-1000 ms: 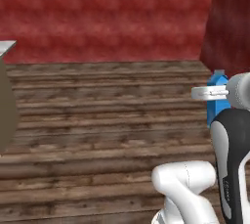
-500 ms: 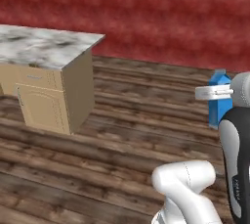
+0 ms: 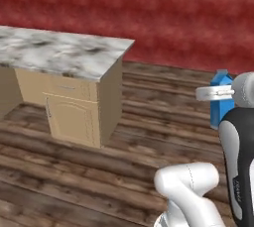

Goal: Take out the milk from the fridge and place it on the tray on the counter. Then take the sugar cube near the tray and place it in the tray.

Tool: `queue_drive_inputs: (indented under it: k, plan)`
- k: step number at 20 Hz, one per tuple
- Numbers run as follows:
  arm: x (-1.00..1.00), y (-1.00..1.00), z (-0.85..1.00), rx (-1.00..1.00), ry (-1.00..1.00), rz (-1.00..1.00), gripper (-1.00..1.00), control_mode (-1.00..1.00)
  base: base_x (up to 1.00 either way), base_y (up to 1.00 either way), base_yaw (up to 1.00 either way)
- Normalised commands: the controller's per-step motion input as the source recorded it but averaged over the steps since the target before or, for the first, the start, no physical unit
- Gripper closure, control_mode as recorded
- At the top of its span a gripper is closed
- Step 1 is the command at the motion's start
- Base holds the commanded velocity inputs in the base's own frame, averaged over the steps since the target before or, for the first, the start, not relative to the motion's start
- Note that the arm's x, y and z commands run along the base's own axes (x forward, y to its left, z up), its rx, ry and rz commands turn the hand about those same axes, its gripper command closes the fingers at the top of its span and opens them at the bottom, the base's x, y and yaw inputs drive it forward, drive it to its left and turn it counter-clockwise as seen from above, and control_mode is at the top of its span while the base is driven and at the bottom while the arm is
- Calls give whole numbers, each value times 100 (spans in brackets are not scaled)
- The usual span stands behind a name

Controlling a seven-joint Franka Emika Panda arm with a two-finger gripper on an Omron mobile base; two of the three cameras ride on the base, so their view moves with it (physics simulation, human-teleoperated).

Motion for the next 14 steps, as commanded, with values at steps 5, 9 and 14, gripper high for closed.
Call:
queue_drive_inputs:
  k: [5, 9, 14]
  plan:
    - [0, 0, 0, 0, 0, 0, 100, 100, 100, 82, 39]
    - [0, 0, 0, 0, 0, 0, 100, 100, 80, 8, 83]
    - [0, 0, 0, 0, 0, 0, 100, 100, 64, 0, 95]
